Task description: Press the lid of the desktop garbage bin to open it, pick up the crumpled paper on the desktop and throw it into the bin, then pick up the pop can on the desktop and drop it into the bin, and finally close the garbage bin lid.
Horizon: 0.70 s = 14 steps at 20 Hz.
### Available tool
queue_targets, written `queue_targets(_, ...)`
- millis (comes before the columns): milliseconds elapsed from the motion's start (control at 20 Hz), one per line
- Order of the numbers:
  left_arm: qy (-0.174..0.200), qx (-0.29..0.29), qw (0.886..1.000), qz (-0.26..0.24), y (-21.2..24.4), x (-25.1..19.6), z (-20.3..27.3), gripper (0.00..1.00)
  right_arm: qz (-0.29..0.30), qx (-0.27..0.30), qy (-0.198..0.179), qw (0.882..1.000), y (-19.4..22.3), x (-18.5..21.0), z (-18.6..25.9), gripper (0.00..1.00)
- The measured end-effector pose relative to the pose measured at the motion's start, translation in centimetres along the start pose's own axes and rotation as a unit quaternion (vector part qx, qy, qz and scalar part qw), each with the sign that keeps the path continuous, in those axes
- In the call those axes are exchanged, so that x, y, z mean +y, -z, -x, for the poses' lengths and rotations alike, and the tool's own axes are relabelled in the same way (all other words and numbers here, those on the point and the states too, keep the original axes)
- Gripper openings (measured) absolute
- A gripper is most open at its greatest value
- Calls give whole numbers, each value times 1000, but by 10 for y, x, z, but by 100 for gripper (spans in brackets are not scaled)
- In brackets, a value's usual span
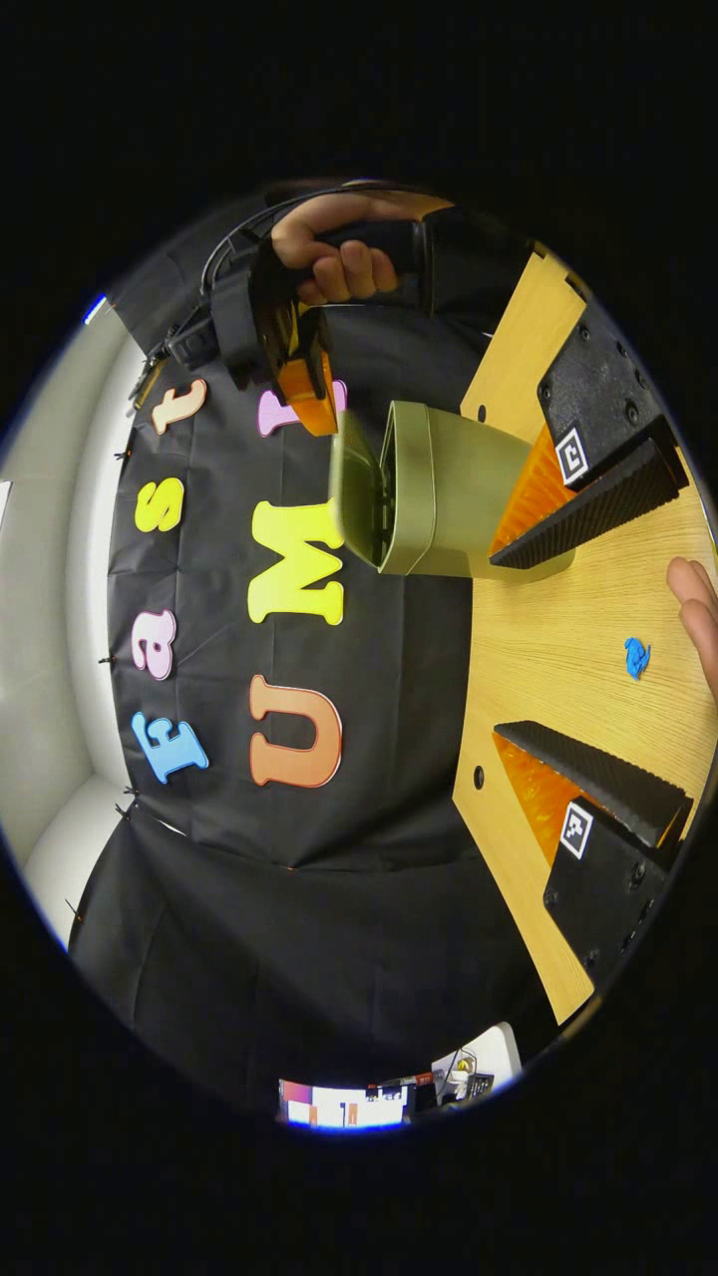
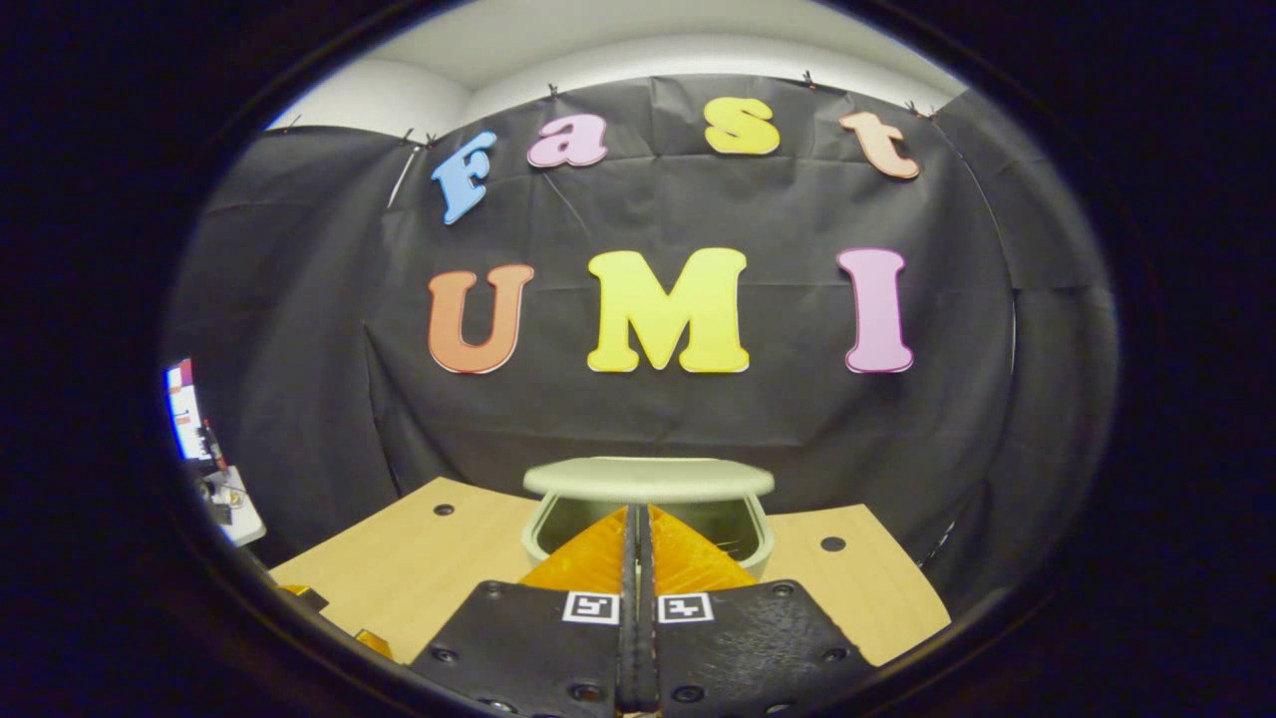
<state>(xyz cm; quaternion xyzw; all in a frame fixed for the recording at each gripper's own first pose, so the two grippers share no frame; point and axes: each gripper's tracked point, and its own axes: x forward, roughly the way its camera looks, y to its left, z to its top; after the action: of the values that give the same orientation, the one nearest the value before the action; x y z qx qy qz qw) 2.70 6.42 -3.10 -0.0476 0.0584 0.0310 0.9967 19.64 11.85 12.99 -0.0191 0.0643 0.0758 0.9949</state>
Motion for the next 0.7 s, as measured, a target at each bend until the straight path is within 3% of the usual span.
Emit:
queue_targets(200,2,-4,1000,-4,-2,-1,2,99,24,-28,10,999,-2,3,46,0)
queue_targets(400,5,-9,1000,-8,-4,0,3,99,38,-43,-5,998,34,8,98,0)
queue_targets(550,3,-11,1000,-10,-4,-1,4,99,14,-37,-18,999,69,4,124,6)
queue_targets(700,4,-10,1000,-14,-4,-3,3,99,5,-30,-12,999,99,-11,142,27)
